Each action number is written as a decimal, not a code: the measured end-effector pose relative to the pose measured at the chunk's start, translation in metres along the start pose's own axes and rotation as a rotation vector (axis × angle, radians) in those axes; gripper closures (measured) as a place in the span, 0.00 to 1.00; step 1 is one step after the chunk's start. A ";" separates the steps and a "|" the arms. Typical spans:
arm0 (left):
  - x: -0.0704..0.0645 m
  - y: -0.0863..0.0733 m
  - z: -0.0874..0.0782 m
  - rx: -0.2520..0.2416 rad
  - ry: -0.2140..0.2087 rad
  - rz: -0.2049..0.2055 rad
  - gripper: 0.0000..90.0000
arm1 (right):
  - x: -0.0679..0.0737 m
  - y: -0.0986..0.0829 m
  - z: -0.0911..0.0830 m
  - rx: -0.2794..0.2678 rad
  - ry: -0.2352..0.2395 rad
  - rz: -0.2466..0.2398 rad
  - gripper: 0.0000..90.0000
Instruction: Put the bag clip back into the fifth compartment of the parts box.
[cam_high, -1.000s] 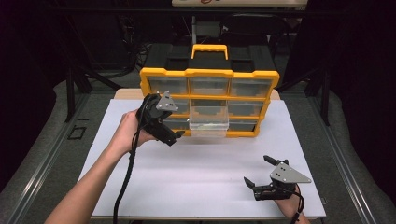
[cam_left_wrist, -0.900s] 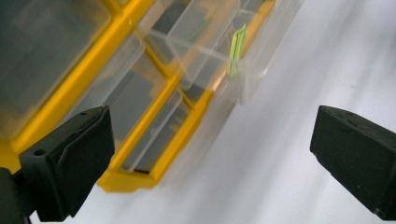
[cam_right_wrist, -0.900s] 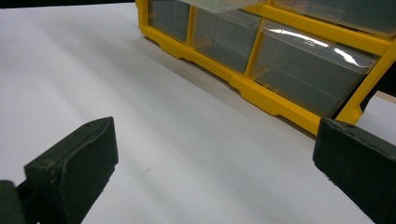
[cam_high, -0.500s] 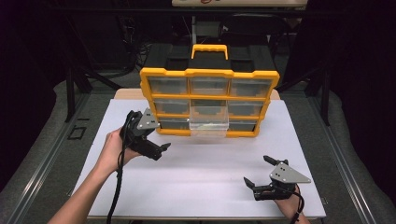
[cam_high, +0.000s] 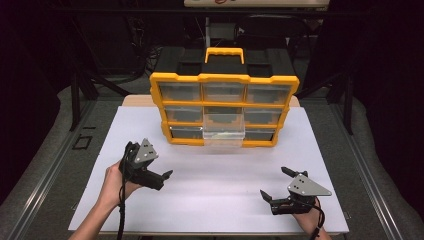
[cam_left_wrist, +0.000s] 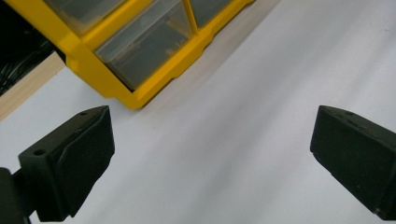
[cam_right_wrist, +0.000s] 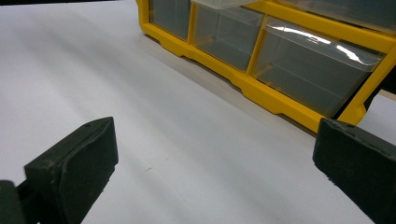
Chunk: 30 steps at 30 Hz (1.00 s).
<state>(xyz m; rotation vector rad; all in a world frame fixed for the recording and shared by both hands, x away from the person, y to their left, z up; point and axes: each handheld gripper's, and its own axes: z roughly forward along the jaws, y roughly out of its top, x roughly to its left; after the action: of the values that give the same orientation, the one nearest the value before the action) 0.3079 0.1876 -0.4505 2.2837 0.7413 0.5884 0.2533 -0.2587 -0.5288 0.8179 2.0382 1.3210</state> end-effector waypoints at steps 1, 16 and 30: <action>-0.001 -0.004 0.000 -0.008 0.005 -0.011 0.00 | 0.000 0.000 0.000 0.001 0.000 -0.002 0.00; -0.007 -0.062 0.013 -0.032 0.023 -0.153 0.00 | 0.000 0.000 0.000 0.001 0.000 -0.004 0.00; -0.018 -0.097 0.007 -0.103 0.045 -0.215 0.00 | 0.000 0.000 0.001 -0.001 0.005 -0.008 0.00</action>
<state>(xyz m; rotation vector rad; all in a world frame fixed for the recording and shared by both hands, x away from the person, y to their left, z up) 0.2648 0.2333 -0.5274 2.0701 0.9421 0.5642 0.2534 -0.2580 -0.5290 0.8068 2.0424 1.3207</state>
